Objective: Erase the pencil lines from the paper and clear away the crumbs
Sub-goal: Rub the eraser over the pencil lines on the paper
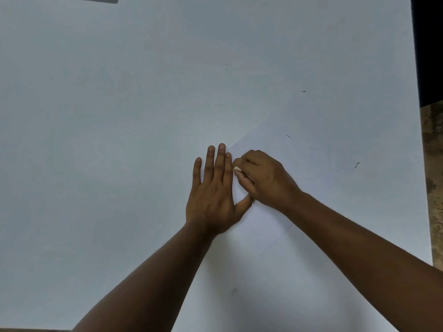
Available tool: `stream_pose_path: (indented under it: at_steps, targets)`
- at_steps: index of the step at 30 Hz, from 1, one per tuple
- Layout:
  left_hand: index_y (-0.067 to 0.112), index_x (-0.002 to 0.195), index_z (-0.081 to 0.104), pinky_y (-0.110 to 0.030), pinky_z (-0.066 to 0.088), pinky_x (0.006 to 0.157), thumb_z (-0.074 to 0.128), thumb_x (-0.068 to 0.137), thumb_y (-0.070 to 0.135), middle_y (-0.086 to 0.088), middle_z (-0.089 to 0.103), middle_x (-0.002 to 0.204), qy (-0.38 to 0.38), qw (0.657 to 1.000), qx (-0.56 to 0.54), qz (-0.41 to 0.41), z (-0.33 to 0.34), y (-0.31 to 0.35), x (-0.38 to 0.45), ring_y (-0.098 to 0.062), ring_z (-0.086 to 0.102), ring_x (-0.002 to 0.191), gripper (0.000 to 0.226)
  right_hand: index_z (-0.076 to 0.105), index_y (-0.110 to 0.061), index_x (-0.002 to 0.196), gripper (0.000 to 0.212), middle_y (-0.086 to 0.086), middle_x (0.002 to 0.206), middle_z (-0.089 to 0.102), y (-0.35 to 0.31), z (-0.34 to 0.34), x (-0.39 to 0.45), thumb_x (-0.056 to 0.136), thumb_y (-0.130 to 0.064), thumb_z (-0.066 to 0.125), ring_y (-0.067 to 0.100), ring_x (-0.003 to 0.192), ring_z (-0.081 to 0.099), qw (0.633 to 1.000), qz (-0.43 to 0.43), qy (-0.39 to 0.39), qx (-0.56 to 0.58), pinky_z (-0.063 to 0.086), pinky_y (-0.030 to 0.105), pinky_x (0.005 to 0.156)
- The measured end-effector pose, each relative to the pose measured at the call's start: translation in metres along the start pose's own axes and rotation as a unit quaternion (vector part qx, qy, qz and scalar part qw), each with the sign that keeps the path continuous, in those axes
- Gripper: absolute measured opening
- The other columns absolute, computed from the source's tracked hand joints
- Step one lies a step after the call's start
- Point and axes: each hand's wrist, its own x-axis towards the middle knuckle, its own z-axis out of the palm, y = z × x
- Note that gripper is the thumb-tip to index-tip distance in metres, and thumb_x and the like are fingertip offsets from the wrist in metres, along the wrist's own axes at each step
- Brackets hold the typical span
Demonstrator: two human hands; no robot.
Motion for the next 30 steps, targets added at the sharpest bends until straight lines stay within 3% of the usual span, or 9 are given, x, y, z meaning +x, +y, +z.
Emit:
stream_pose_path:
  at_steps: [4, 7, 10, 13, 15, 20, 25, 30]
  targets:
    - [0.004, 0.164, 0.008, -0.052, 0.002, 0.129, 0.028, 0.098, 0.075, -0.014, -0.001, 0.172, 0.005, 1.000, -0.009, -0.002, 0.000, 0.000, 0.000, -0.030, -0.006, 0.160, 0.099, 0.069, 0.001, 0.103, 0.020, 0.014, 0.088, 0.064, 0.021, 0.001, 0.021, 0.096, -0.011, 0.055, 0.030, 0.071, 0.056, 0.997, -0.017, 0.006, -0.070, 0.050, 0.041, 0.066]
    - [0.004, 0.164, 0.005, -0.051, -0.002, 0.129, 0.028, 0.098, 0.075, -0.013, -0.004, 0.173, -0.005, 1.000, -0.007, -0.005, -0.001, 0.000, 0.000, -0.029, -0.009, 0.159, 0.100, 0.067, 0.000, 0.093, 0.020, 0.013, 0.081, 0.059, 0.043, -0.013, 0.046, 0.098, -0.010, 0.050, 0.030, 0.068, 0.053, 0.990, 0.057, 0.074, -0.106, 0.048, 0.044, 0.062]
    - [0.005, 0.164, 0.003, -0.051, -0.003, 0.129, 0.025, 0.098, 0.076, -0.012, -0.007, 0.173, -0.010, 1.000, -0.004, -0.007, 0.000, 0.000, 0.000, -0.029, -0.012, 0.159, 0.099, 0.069, -0.002, 0.099, 0.020, 0.011, 0.084, 0.059, 0.043, -0.018, 0.048, 0.098, -0.012, 0.052, 0.027, 0.073, 0.056, 0.984, 0.109, 0.105, -0.089, 0.050, 0.041, 0.063]
    - [0.005, 0.164, 0.007, -0.053, 0.002, 0.128, 0.027, 0.098, 0.075, -0.013, -0.003, 0.173, 0.001, 1.000, -0.008, -0.003, 0.000, -0.001, -0.001, -0.031, -0.008, 0.159, 0.098, 0.071, -0.003, 0.108, 0.019, 0.011, 0.086, 0.061, 0.017, -0.010, 0.018, 0.095, -0.011, 0.060, 0.029, 0.078, 0.060, 0.992, 0.085, 0.082, -0.038, 0.051, 0.037, 0.070]
    - [0.007, 0.164, 0.009, -0.055, 0.005, 0.128, 0.028, 0.098, 0.075, -0.014, -0.002, 0.173, 0.001, 1.000, -0.003, 0.004, 0.000, -0.002, 0.000, -0.032, -0.006, 0.159, 0.097, 0.072, -0.003, 0.106, 0.018, 0.010, 0.083, 0.061, -0.005, -0.001, -0.005, 0.093, -0.010, 0.062, 0.027, 0.074, 0.058, 0.997, 0.056, 0.047, -0.022, 0.051, 0.037, 0.067]
    - [0.008, 0.165, 0.007, -0.055, 0.002, 0.128, 0.028, 0.098, 0.075, -0.012, -0.003, 0.173, -0.008, 1.000, -0.002, 0.005, 0.000, -0.001, 0.000, -0.031, -0.009, 0.159, 0.096, 0.069, 0.002, 0.096, 0.015, 0.015, 0.077, 0.058, 0.014, 0.004, 0.007, 0.093, -0.007, 0.058, 0.033, 0.064, 0.054, 0.994, 0.039, 0.052, -0.082, 0.049, 0.043, 0.059]
    - [0.010, 0.165, -0.002, -0.053, -0.003, 0.128, 0.021, 0.098, 0.076, -0.009, -0.012, 0.172, -0.032, 0.999, -0.001, -0.004, -0.003, -0.001, 0.001, -0.029, -0.017, 0.158, 0.097, 0.068, 0.001, 0.089, 0.016, 0.013, 0.076, 0.055, 0.067, -0.023, 0.040, 0.092, -0.006, 0.054, 0.029, 0.064, 0.052, 0.964, 0.165, 0.146, -0.148, 0.048, 0.039, 0.055]
    - [0.009, 0.165, -0.001, -0.053, -0.003, 0.128, 0.021, 0.098, 0.076, -0.009, -0.011, 0.173, -0.034, 0.999, -0.005, 0.000, -0.004, -0.001, 0.002, -0.029, -0.017, 0.158, 0.097, 0.070, -0.007, 0.094, 0.021, 0.007, 0.081, 0.056, 0.028, -0.025, 0.007, 0.097, -0.018, 0.052, 0.020, 0.073, 0.054, 0.954, 0.239, 0.173, -0.057, 0.039, 0.025, 0.063]
